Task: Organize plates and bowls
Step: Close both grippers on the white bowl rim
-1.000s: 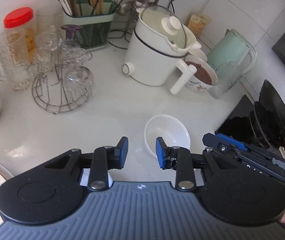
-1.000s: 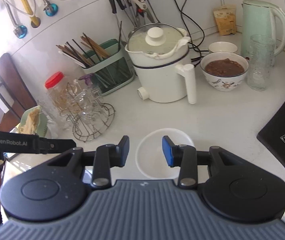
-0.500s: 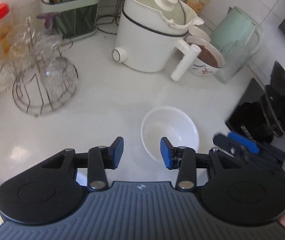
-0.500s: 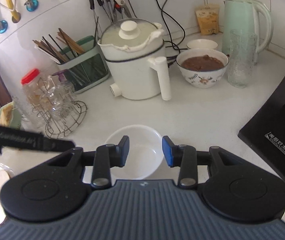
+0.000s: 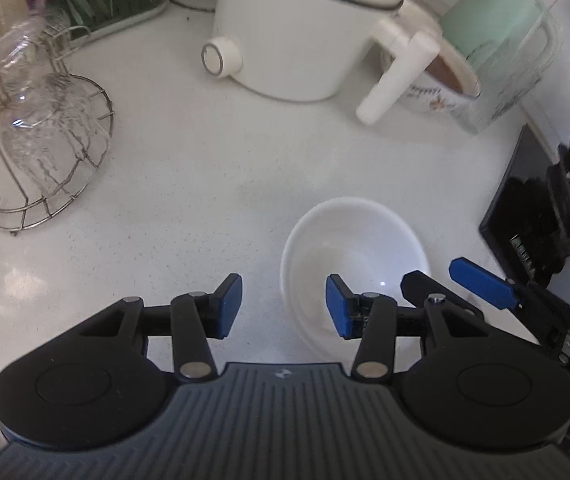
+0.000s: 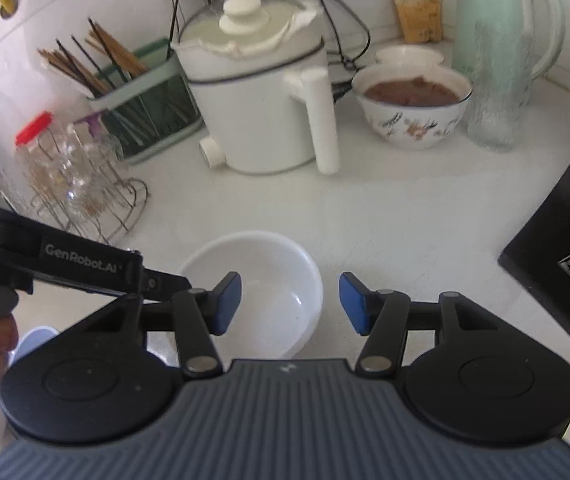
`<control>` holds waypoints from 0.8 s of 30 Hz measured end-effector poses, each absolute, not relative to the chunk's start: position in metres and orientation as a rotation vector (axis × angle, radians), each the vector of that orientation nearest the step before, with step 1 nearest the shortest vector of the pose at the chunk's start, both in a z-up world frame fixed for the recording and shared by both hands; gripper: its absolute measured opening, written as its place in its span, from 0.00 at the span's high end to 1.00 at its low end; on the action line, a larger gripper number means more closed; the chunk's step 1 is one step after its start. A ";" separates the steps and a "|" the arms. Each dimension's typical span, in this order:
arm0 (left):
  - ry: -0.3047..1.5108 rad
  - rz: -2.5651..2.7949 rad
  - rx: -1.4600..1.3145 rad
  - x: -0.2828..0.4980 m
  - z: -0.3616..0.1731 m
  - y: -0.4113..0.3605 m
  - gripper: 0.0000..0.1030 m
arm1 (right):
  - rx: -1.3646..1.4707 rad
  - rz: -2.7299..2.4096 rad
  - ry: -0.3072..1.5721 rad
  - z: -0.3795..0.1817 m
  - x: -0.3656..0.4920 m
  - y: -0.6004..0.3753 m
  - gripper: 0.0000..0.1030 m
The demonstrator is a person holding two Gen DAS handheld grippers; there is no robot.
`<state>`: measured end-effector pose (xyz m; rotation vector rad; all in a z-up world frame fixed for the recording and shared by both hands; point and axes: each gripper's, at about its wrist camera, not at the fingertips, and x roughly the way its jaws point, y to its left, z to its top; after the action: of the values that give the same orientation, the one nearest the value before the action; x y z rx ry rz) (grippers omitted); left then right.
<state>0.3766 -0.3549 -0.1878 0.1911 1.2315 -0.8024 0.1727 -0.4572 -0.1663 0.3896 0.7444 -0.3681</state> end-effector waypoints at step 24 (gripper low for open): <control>1.240 -0.758 0.247 0.372 -0.208 -0.361 0.88 | 0.433 -0.369 0.851 -0.198 0.194 -0.457 0.89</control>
<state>0.3723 -0.3610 -0.2076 0.2472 1.2402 -0.7578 0.1942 -0.4567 -0.1984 0.4327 0.8514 -0.3692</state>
